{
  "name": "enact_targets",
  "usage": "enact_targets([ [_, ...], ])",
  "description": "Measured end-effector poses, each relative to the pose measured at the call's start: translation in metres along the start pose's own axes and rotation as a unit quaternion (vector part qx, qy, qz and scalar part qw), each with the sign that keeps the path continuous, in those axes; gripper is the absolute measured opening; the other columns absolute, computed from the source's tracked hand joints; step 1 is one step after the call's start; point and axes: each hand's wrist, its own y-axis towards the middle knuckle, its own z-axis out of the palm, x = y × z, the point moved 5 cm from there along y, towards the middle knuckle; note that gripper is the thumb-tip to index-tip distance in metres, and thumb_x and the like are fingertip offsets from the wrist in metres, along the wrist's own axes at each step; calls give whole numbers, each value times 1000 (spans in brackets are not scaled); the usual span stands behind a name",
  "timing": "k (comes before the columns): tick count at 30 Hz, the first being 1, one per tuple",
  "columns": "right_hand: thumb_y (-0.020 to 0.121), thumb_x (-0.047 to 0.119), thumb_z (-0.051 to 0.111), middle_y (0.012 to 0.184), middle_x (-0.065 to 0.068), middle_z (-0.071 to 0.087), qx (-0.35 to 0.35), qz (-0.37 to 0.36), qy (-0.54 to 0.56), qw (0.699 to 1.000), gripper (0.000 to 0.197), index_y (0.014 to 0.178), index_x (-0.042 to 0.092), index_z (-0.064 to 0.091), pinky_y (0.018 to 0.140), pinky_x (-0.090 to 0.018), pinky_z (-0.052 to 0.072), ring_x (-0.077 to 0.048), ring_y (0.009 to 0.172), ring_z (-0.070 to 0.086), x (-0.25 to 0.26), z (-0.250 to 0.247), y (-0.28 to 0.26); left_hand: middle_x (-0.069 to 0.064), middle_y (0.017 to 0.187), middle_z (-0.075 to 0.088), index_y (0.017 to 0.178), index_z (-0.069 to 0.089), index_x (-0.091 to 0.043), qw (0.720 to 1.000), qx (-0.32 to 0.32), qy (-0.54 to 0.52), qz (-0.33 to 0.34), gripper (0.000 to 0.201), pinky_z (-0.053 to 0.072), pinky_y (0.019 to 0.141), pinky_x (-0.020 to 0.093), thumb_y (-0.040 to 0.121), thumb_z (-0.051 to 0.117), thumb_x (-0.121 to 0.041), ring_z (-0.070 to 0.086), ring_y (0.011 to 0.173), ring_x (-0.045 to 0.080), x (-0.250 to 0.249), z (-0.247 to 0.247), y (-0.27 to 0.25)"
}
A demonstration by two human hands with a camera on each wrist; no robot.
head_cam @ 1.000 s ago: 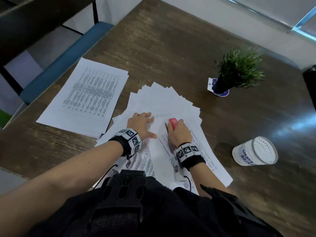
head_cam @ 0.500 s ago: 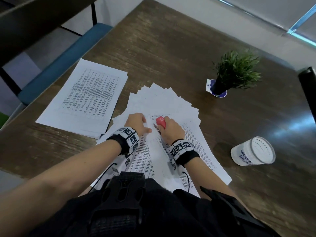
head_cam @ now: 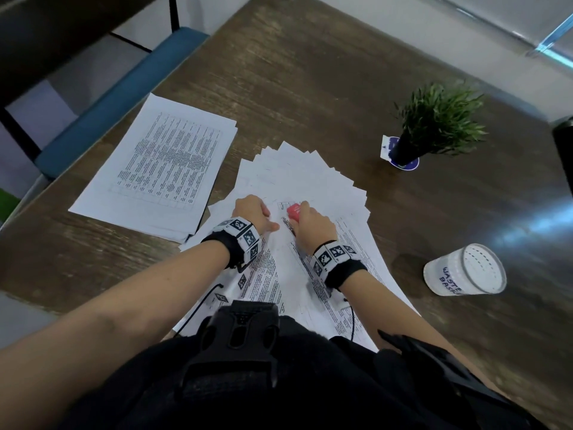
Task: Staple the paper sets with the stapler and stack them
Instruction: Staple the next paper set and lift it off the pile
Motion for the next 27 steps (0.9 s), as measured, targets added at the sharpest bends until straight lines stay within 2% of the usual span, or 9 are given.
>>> enact_targets([
  [4, 101, 41, 41, 113, -16, 63, 8, 57, 44, 997, 43, 125, 5, 39, 77, -40, 47, -36, 102, 61, 6, 8, 2, 4, 83, 64, 81, 67, -12, 1000, 5, 10, 7, 32, 46, 69, 23, 64, 90, -25, 60, 76, 16, -3, -1, -1],
  [8, 101, 40, 39, 115, -9, 61, -11, -6, -6, 1000, 35, 120, 11, 42, 69, -37, 41, -34, 95, 62, 6, 3, 7, 5, 82, 62, 87, 70, -7, 1000, 5, 26, 11, 34, 46, 68, 24, 66, 89, -25, 57, 74, 18, -6, -1, -1],
  [11, 102, 41, 37, 115, -7, 60, -21, -32, -34, 999, 33, 119, 14, 43, 66, -35, 40, -33, 92, 62, 5, 1, 11, 9, 94, 68, 92, 69, -4, 999, 14, 35, 10, 41, 50, 71, 27, 66, 90, -27, 65, 85, 23, -8, 0, 1],
  [13, 101, 42, 38, 114, -8, 61, -25, -10, -11, 1000, 33, 117, 14, 43, 66, -36, 41, -33, 91, 63, 6, 3, 11, 11, 99, 69, 96, 68, -3, 999, 19, 46, 8, 45, 53, 75, 30, 66, 89, -29, 66, 94, 26, -8, 0, 4],
  [15, 100, 43, 40, 112, -8, 62, -27, 15, 6, 999, 34, 116, 12, 42, 66, -36, 40, -34, 92, 63, 8, 7, 10, 12, 100, 70, 97, 67, -3, 998, 25, 49, 6, 47, 54, 78, 31, 66, 89, -31, 66, 96, 26, -9, 1, 6],
  [20, 101, 42, 41, 109, -10, 63, -23, 64, 38, 997, 34, 115, 11, 42, 64, -35, 36, -34, 92, 62, 10, 8, 9, 12, 101, 69, 97, 66, -3, 999, 25, 47, 5, 48, 55, 76, 32, 65, 90, -30, 67, 93, 27, -10, 0, 5],
  [23, 100, 39, 42, 112, -13, 64, -14, 100, 74, 992, 36, 119, 9, 42, 69, -35, 36, -35, 99, 61, 14, 6, 19, 13, 101, 69, 96, 67, -3, 999, 23, 47, 0, 49, 56, 77, 33, 64, 91, -31, 67, 93, 27, -10, 0, 3],
  [27, 100, 42, 41, 113, -12, 63, -17, 86, 78, 993, 37, 119, 10, 43, 71, -36, 37, -35, 100, 61, 23, 1, 34, 11, 96, 71, 92, 70, -4, 999, 14, 29, -7, 40, 53, 72, 29, 65, 90, -26, 68, 88, 25, -5, 0, 2],
])
